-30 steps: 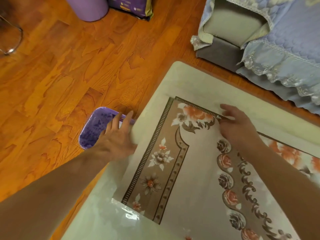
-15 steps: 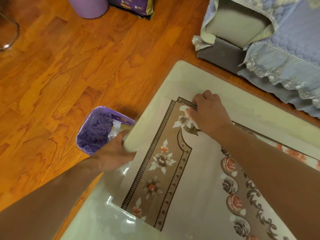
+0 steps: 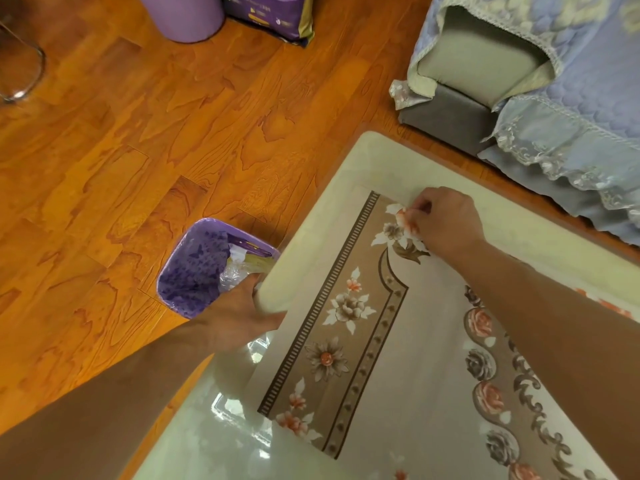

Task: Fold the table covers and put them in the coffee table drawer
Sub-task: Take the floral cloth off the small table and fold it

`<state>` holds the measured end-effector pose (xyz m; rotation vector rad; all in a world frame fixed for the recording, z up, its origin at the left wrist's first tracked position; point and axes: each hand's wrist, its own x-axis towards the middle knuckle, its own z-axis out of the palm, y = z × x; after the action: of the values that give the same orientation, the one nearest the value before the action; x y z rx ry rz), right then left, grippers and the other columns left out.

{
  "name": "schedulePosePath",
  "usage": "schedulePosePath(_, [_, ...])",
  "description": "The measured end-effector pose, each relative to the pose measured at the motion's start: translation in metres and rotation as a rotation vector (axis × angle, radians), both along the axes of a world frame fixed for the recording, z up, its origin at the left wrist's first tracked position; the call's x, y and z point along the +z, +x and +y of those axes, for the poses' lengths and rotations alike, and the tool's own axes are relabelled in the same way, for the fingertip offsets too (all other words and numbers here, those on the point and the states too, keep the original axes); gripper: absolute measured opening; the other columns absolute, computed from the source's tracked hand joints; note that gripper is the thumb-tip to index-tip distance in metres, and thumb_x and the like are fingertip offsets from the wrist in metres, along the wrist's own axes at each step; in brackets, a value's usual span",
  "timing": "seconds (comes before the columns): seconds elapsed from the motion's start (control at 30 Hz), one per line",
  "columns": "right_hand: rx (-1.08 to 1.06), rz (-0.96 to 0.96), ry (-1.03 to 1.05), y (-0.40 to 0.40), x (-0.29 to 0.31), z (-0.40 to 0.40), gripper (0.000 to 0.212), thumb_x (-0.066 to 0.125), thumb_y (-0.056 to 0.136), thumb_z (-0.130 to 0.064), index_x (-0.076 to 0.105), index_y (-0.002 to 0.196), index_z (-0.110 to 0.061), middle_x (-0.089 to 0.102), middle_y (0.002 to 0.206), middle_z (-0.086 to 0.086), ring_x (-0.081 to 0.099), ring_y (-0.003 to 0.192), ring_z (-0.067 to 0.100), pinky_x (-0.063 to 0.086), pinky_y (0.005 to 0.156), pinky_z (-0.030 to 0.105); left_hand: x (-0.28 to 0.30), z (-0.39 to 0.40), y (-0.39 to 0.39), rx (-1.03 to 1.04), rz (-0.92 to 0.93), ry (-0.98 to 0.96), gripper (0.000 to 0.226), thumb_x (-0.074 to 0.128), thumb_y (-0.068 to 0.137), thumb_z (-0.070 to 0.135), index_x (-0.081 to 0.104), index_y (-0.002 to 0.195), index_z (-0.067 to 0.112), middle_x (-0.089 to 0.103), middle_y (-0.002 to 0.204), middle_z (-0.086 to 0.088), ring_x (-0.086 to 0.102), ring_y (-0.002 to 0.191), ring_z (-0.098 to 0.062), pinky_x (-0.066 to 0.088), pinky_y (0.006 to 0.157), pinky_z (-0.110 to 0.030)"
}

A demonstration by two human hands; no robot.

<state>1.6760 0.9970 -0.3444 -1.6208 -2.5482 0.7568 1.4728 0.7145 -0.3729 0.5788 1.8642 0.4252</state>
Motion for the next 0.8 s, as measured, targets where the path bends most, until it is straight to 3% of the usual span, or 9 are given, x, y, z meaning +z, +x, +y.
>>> schedulePosePath(0.2, [-0.076, 0.031, -0.073, 0.001, -0.001, 0.007, 0.007, 0.071, 0.092, -0.025, 0.072, 0.086, -0.021, 0.070, 0.084, 0.001, 0.067, 0.076, 0.019, 0.058, 0.069, 0.033, -0.002, 0.001, 0.000, -0.010, 0.003, -0.004, 0.087, 0.086, 0.055, 0.062, 0.047, 0.130, 0.044, 0.071, 0.107, 0.023, 0.069, 0.097, 0.003, 0.057, 0.091, -0.028])
schedulePosePath(0.33, [-0.100, 0.048, -0.129, 0.000, 0.002, 0.014, 0.006, 0.074, 0.090, -0.025, 0.072, 0.087, -0.020, 0.070, 0.083, -0.001, 0.063, 0.067, 0.009, 0.043, 0.054, 0.017, 0.004, 0.005, 0.002, -0.038, 0.030, -0.020, 0.073, 0.085, 0.072, 0.048, 0.041, 0.130, 0.044, 0.067, 0.108, 0.023, 0.064, 0.095, 0.005, 0.049, 0.078, -0.015])
schedulePosePath(0.43, [-0.109, 0.057, -0.152, -0.001, 0.001, 0.017, 0.007, 0.076, 0.088, -0.025, 0.072, 0.086, -0.020, 0.071, 0.086, 0.000, 0.065, 0.075, 0.012, 0.042, 0.057, 0.016, 0.005, 0.005, 0.003, -0.065, 0.049, -0.032, 0.073, 0.084, 0.072, 0.050, 0.039, 0.130, 0.045, 0.065, 0.109, 0.024, 0.063, 0.096, 0.004, 0.047, 0.076, -0.014])
schedulePosePath(0.53, [-0.134, 0.075, -0.146, 0.000, 0.001, 0.016, 0.005, 0.076, 0.089, -0.022, 0.072, 0.089, -0.018, 0.071, 0.086, 0.000, 0.063, 0.069, 0.007, 0.039, 0.054, 0.013, 0.003, 0.005, 0.002, -0.052, 0.043, -0.028, 0.074, 0.084, 0.073, 0.049, 0.040, 0.132, 0.043, 0.065, 0.110, 0.023, 0.063, 0.097, 0.004, 0.048, 0.076, -0.014])
schedulePosePath(0.6, [-0.135, 0.076, -0.139, 0.000, 0.001, 0.014, 0.005, 0.075, 0.090, -0.021, 0.071, 0.089, -0.018, 0.069, 0.082, -0.002, 0.060, 0.064, 0.003, 0.038, 0.052, 0.011, 0.002, 0.004, 0.001, -0.042, 0.034, -0.027, 0.078, 0.085, 0.069, 0.052, 0.041, 0.134, 0.042, 0.067, 0.110, 0.022, 0.064, 0.098, 0.003, 0.052, 0.082, -0.018])
schedulePosePath(0.73, [-0.145, 0.105, -0.157, 0.001, 0.001, 0.013, 0.004, 0.075, 0.089, -0.020, 0.072, 0.087, -0.018, 0.071, 0.080, 0.001, 0.069, 0.068, 0.016, 0.048, 0.056, 0.019, 0.004, 0.003, -0.002, -0.045, -0.011, -0.054, 0.095, 0.087, 0.055, 0.063, 0.044, 0.136, 0.040, 0.070, 0.114, 0.018, 0.067, 0.103, -0.002, 0.056, 0.094, -0.031])
schedulePosePath(0.8, [-0.144, 0.109, -0.159, 0.001, 0.001, 0.014, 0.004, 0.076, 0.088, -0.020, 0.072, 0.086, -0.019, 0.071, 0.080, 0.002, 0.070, 0.071, 0.019, 0.053, 0.061, 0.023, 0.012, 0.006, 0.001, 0.030, -0.022, 0.002, 0.097, 0.091, 0.052, 0.056, 0.047, 0.137, 0.037, 0.067, 0.125, 0.012, 0.067, 0.108, -0.007, 0.055, 0.098, -0.039])
